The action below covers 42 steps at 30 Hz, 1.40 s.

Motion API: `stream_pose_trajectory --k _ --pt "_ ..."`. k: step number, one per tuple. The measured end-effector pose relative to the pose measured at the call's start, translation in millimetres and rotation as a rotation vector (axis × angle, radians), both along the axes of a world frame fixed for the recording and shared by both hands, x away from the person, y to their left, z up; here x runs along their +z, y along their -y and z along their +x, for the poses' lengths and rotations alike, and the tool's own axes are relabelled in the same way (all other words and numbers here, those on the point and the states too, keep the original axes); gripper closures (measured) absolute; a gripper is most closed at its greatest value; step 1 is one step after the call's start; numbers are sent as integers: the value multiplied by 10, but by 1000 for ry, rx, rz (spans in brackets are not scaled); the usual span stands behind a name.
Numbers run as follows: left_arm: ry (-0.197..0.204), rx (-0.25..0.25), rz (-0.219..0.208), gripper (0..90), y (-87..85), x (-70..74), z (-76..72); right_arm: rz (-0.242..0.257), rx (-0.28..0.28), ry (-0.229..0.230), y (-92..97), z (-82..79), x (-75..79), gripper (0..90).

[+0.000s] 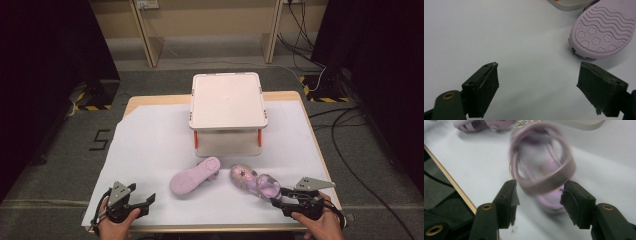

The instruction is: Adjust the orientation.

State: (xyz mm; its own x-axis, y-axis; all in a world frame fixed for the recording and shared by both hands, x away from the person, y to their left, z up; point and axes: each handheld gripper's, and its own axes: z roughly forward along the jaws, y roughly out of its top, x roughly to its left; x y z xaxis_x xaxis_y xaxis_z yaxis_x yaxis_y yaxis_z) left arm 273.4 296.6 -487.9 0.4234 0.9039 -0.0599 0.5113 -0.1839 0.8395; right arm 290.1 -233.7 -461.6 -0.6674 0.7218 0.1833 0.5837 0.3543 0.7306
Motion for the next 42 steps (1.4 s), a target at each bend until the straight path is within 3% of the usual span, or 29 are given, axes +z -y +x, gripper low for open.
stream_pose_trajectory --k 1,3,5,7,13,16,20,22,24,32,35,42 --pt "1 0 1 164 1 1 -1 10 18 -5 -4 10 -32 499" --pt "1 2 1 163 -2 2 -2 15 38 -34 -40 16 -66 418" --pt "0 6 -3 164 -5 -1 -3 -6 31 -13 -90 -31 -23 388" --pt "-4 5 3 164 -9 -1 -1 -13 59 4 -135 -82 38 387" --pt "1 9 0 164 -6 -1 -4 -8 117 -10 -163 -249 146 380" --pt "-4 8 4 163 -9 -3 -1 7 103 44 -112 -269 197 373" --pt "0 5 -2 164 1 -4 3 18 106 169 -80 -181 222 404" --pt "-1 7 0 163 -5 -2 5 6 116 222 -91 -121 213 453" --pt "-3 7 0 163 -8 -1 4 -39 120 277 -125 -67 205 458" --pt "-9 1 -7 163 4 -1 29 -179 216 375 -325 79 130 457" --pt "-14 1 -5 163 16 3 34 -205 246 413 -372 144 111 462" --pt "-27 -6 -2 163 35 -21 56 -269 315 444 -490 301 52 473"
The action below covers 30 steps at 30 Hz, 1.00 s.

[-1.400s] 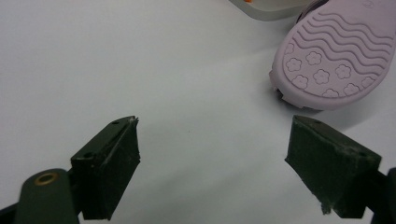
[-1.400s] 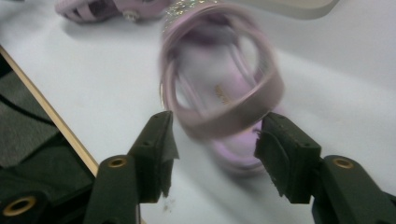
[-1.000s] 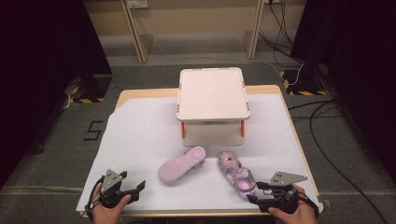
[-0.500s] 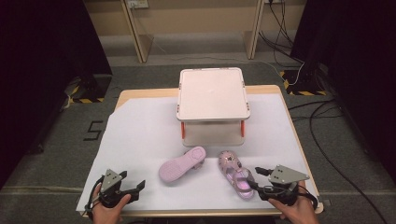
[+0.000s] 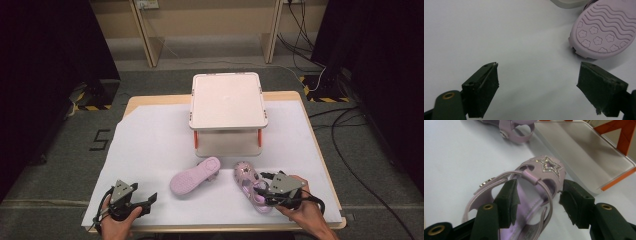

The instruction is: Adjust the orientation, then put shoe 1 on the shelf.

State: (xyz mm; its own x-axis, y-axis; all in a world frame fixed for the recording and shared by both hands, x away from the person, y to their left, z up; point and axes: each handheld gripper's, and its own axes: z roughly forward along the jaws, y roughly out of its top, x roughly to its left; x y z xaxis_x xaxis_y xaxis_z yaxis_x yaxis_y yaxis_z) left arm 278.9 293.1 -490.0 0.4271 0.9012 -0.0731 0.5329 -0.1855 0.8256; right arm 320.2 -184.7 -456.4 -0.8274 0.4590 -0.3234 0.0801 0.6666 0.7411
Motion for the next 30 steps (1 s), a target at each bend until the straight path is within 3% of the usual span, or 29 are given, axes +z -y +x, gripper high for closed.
stream_pose_trajectory --k 5,9,10,13,16,21,26,30 --pt "6 -4 -4 164 7 7 -12 -49 26 21 -97 51 -35 540" --pt "14 0 -6 164 -8 18 -22 -78 30 47 -157 74 -53 720" --pt "14 0 -6 164 -15 22 -22 -90 32 76 -155 77 -42 756" --pt "16 2 -12 165 -26 23 -18 -104 19 97 -139 70 -14 805" --pt "17 3 -14 166 -22 22 -19 -56 -14 77 -113 69 26 815" --pt "21 -5 -8 167 -6 30 -7 -27 -53 113 -110 131 135 818" --pt "25 -14 -10 168 1 29 -14 -11 -92 139 -233 346 196 816" --pt "19 -14 -11 173 -18 14 -29 -27 -111 159 -395 556 185 816"
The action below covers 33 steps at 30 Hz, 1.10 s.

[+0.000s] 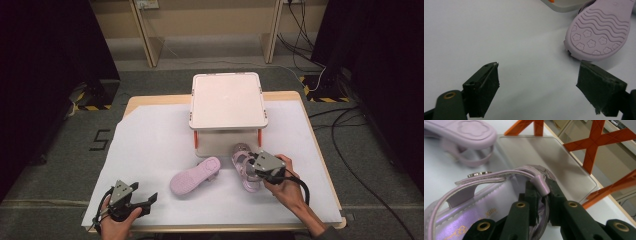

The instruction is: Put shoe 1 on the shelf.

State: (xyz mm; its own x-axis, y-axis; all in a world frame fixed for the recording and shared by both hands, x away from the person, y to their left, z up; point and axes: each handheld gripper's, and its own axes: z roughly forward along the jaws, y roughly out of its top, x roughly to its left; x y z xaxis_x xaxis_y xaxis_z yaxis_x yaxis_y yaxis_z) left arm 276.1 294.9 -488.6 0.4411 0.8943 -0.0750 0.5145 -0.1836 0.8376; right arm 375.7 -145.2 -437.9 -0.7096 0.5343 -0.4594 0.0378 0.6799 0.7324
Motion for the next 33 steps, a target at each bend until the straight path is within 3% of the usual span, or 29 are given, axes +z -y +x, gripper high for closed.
stream_pose_trajectory --k 6,11,20,22,24,26,33 --pt "7 -2 -5 173 8 5 -1 -8 -20 34 -244 268 -41 814" --pt "-6 -31 17 173 62 -13 8 -23 -24 46 -411 473 -121 813" --pt "-5 -23 10 173 56 -14 5 -30 -71 72 -562 702 -242 789" --pt "-8 -24 12 173 56 -15 5 -17 -81 61 -582 728 -271 745" --pt "-6 -24 8 173 58 -15 5 5 -93 43 -588 733 -257 625" --pt "-3 -24 8 173 56 -14 5 -5 -108 49 -575 723 -210 547" --pt "-2 -26 6 173 57 -6 1 72 -97 -12 -424 574 -54 428"
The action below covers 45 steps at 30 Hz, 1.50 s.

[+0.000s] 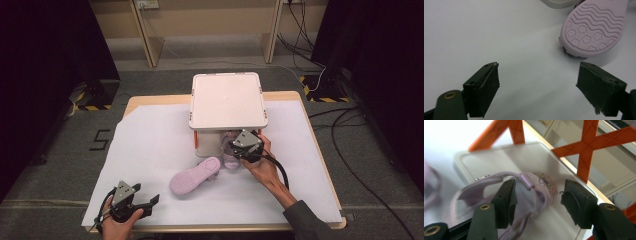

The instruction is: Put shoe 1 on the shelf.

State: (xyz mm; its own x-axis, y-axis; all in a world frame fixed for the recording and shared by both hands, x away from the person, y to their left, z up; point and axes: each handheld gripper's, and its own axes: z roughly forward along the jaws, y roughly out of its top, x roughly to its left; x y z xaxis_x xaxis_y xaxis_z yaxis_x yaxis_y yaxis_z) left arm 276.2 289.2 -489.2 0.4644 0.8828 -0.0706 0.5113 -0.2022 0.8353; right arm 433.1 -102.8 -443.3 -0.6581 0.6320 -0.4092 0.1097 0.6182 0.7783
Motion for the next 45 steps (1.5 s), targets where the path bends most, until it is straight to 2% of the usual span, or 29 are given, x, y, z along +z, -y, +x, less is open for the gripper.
stream_pose_trajectory --k 4,7,10,14,17,22,26,28,30,31,33,35,41,43,45 --pt "0 3 0 173 -11 4 -3 57 27 -41 107 -173 55 406" --pt "3 3 -2 173 -11 5 -1 94 25 -64 193 -328 51 387" --pt "8 2 0 173 -10 15 -6 96 25 -69 248 -454 9 360" --pt "3 4 2 173 -13 6 -4 149 27 -143 308 -538 -72 317" --pt "3 -1 5 173 -5 7 -5 159 20 -174 313 -554 -147 293" --pt "1 -1 4 169 -1 4 -1 101 -3 -213 234 -526 -270 273" --pt "1 -1 3 169 -1 3 0 70 -3 -203 176 -500 -352 277" --pt "0 -3 6 168 0 1 -1 58 -8 -204 147 -484 -391 309" --pt "1 -1 5 169 -1 2 -1 29 6 -182 126 -452 -421 322" --pt "2 0 5 169 -1 2 -1 42 5 -194 116 -443 -429 336" --pt "-3 -1 6 169 0 0 -2 49 14 -183 103 -431 -424 376" --pt "-2 -3 10 169 2 -3 -2 21 17 -157 93 -398 -424 405" --pt "-8 -3 12 170 18 -16 5 60 -14 -151 132 -201 -450 469" --pt "-10 -4 14 170 20 -19 6 83 -8 -165 110 -125 -469 462" --pt "-12 -3 14 170 21 -21 7 84 -2 -164 64 -67 -475 482"
